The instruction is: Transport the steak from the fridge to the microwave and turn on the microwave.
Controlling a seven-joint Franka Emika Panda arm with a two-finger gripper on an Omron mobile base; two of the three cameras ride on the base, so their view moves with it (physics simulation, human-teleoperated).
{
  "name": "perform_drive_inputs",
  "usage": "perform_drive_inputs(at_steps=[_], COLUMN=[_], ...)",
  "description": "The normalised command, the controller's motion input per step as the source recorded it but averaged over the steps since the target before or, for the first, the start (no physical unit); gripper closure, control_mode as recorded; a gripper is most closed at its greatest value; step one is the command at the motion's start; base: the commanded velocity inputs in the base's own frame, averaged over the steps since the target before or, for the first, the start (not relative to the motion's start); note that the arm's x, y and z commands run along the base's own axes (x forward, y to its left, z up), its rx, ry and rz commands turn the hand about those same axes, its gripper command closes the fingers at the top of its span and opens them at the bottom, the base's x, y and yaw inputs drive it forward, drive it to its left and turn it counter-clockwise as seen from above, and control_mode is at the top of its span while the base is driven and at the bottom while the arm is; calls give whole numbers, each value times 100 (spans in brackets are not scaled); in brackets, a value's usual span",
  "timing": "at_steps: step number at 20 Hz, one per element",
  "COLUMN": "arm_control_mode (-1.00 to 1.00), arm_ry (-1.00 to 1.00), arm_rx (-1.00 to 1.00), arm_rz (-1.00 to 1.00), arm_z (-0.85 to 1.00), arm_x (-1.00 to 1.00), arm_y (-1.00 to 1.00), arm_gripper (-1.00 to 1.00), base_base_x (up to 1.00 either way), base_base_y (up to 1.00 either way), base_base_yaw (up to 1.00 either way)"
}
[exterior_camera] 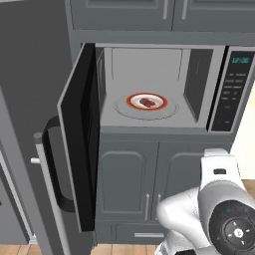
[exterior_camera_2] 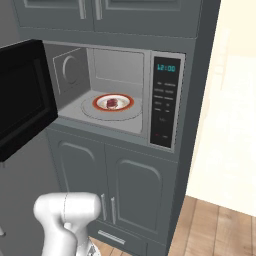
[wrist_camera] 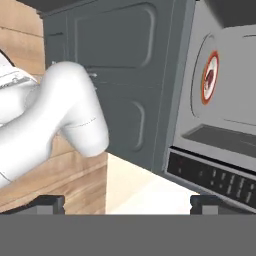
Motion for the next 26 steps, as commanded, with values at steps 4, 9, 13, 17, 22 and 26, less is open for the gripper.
perform_drive_inputs(at_steps=[4, 9, 13, 17, 22, 26], arm_control_mode=[-100, -100, -100, -100, -100, -100], arm_ry=[-21, -14, -5, -7, -8, -11], arm_rx=[-19, -17, -14, -14, -13, -12], arm_rz=[14, 7, 0, 0, 0, 0], arm_z=[-8, -9, -12, -18, -26, -31], arm_x=[-33, -13, -1, 0, -5, -12], arm_y=[23, 36, 42, 39, 30, 20], arm_gripper=[-100, -100, -100, -100, -100, -100], base_base_x=[0, 0, 0, 0, 0, 0], base_base_y=[0, 0, 0, 0, 0, 0], base_base_yaw=[0, 0, 0, 0, 0, 0])
